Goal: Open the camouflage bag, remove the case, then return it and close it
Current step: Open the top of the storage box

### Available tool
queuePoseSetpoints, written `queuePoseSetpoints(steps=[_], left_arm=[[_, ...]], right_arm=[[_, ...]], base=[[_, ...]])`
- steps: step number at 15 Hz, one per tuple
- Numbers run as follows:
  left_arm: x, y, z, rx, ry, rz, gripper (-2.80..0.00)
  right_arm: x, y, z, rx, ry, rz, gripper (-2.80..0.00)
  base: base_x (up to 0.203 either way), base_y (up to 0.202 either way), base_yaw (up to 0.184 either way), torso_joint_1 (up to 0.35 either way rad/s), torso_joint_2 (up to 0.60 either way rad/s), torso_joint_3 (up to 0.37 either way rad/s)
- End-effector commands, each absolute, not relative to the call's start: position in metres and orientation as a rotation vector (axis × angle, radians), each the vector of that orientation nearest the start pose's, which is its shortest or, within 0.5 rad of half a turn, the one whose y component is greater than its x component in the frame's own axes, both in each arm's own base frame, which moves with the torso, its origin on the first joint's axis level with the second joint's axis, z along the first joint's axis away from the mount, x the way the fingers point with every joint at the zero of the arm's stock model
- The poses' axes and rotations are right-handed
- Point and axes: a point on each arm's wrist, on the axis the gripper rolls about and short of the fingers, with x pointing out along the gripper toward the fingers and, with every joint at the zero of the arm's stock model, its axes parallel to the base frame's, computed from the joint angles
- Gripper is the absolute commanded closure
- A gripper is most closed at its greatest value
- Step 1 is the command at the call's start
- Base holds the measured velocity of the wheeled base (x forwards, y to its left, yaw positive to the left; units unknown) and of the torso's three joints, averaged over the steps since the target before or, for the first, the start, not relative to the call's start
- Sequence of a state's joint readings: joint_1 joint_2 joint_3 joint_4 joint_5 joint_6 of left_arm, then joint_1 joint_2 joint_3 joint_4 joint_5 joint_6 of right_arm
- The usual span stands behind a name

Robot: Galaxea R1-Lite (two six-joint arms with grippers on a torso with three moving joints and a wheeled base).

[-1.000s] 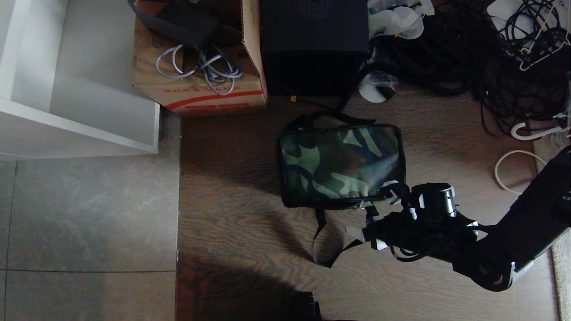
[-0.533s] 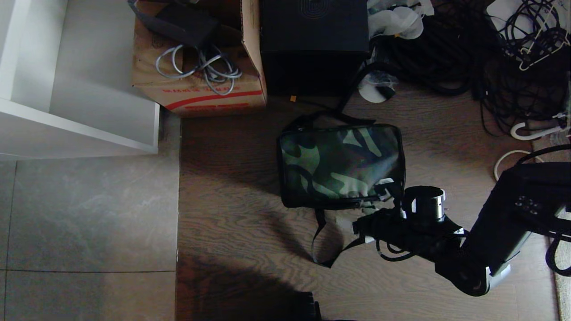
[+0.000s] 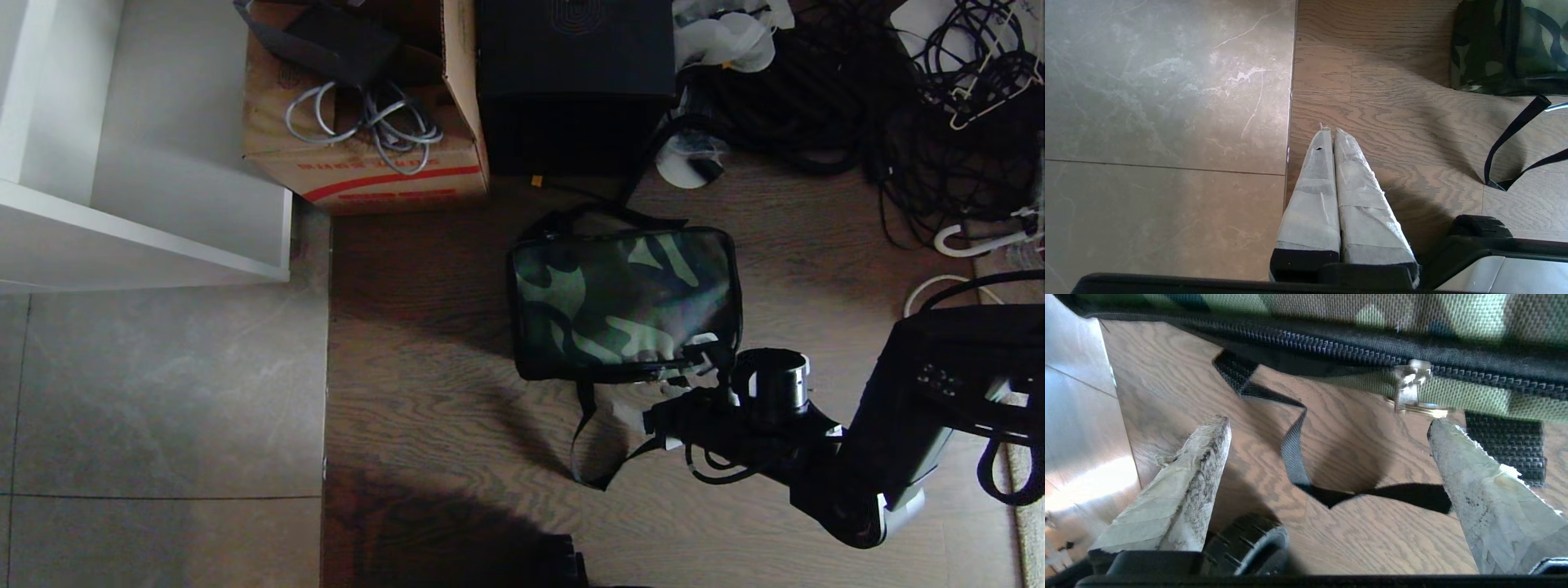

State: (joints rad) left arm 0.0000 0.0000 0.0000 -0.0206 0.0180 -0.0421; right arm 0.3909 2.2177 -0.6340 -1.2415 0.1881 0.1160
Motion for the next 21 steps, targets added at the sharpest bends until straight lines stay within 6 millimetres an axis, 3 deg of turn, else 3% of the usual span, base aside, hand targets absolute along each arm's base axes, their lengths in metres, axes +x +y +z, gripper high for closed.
queuePoseSetpoints(steps=[1,10,11,21], left_arm=[[-0.0221,0.0004,0.0751,-0.043,-0.013,0.018,0.00],[-0.0221,0.0004,0.0751,-0.043,-0.013,0.018,0.00],[-0.0221,0.0004,0.0751,-0.043,-0.013,0.018,0.00],[-0.0221,0.0004,0.0751,-0.043,-0.013,0.018,0.00]], right_arm=[[0.3258,0.1311,0.0310,0.051,0.357,0.540,-2.80],[0.3326,0.1333,0.0292,0.065,0.302,0.537,-2.80],[0.3333,0.1336,0.0279,0.065,0.291,0.539,0.00],[0.3277,0.1310,0.0257,0.055,0.312,0.540,0.00]], base=[[0.000,0.000,0.000,0.000,0.00,0.000],[0.000,0.000,0.000,0.000,0.00,0.000],[0.000,0.000,0.000,0.000,0.00,0.000],[0.000,0.000,0.000,0.000,0.00,0.000]])
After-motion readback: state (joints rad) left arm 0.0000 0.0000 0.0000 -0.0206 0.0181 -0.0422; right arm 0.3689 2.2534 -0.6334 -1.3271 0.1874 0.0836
